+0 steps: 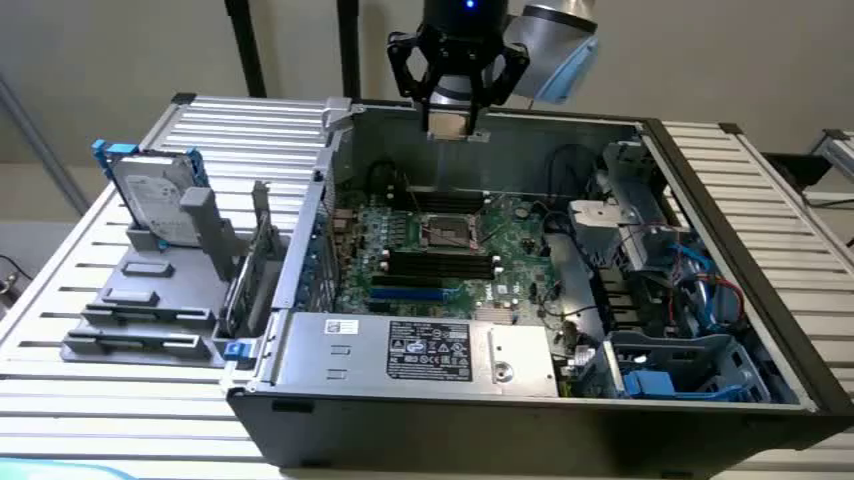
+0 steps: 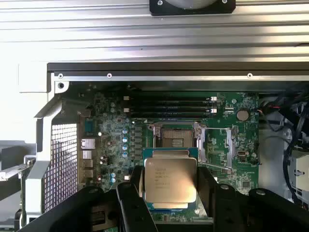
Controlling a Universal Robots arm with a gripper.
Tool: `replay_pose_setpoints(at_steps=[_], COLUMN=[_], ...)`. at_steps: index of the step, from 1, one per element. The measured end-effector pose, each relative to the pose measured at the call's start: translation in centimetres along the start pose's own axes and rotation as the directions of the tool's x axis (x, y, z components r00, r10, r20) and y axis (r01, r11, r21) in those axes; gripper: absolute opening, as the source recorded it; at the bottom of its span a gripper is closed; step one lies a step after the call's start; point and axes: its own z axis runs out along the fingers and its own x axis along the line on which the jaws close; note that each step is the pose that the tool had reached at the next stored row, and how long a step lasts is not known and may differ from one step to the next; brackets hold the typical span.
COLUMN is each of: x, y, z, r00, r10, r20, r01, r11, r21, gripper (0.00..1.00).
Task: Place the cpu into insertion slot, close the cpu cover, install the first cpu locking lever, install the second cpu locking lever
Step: 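Place the cpu into insertion slot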
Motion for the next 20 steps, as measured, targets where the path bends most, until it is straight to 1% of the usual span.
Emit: replay_pose_setpoints(at_steps=[20], x=[-0.06], y=[0.00], z=[-0.01], r00=[1.0000], r10=[0.000], r20=[-0.0001], r01=[0.000], r11=[1.0000], r21=[0.0001], gripper=[0.55])
